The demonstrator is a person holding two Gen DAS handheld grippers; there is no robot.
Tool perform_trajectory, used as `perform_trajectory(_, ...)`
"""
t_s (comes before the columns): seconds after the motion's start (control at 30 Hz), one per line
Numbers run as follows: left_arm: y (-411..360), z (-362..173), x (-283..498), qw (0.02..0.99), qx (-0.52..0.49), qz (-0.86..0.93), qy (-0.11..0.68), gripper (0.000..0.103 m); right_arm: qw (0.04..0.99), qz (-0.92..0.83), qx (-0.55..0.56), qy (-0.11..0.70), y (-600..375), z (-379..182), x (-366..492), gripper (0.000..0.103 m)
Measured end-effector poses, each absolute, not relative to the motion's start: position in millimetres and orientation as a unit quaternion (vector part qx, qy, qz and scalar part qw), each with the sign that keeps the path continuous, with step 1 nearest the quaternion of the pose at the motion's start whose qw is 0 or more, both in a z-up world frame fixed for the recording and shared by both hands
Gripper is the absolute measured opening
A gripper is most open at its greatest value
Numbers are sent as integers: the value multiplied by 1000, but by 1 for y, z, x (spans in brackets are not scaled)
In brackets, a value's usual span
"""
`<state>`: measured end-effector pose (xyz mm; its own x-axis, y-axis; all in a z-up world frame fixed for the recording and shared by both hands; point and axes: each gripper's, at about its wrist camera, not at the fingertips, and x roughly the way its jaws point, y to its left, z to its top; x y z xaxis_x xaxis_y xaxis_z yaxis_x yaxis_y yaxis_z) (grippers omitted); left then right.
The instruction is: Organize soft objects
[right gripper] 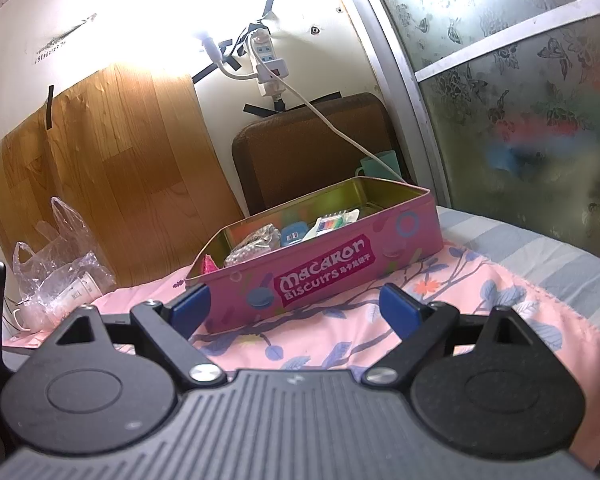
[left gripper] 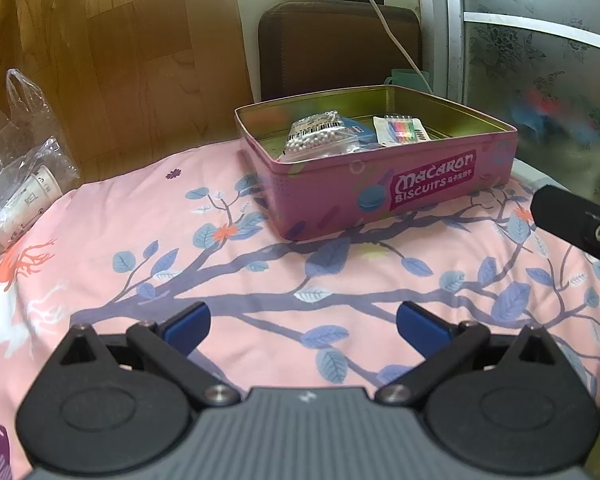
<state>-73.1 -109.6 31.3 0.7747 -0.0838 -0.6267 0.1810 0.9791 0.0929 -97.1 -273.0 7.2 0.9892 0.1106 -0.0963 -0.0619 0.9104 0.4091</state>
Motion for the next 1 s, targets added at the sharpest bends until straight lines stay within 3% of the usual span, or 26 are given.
perform_trajectory(1.0, -113, 35, -79, 943, 88, -68, 314, 103, 977, 41, 206, 46, -274, 7, -102, 93)
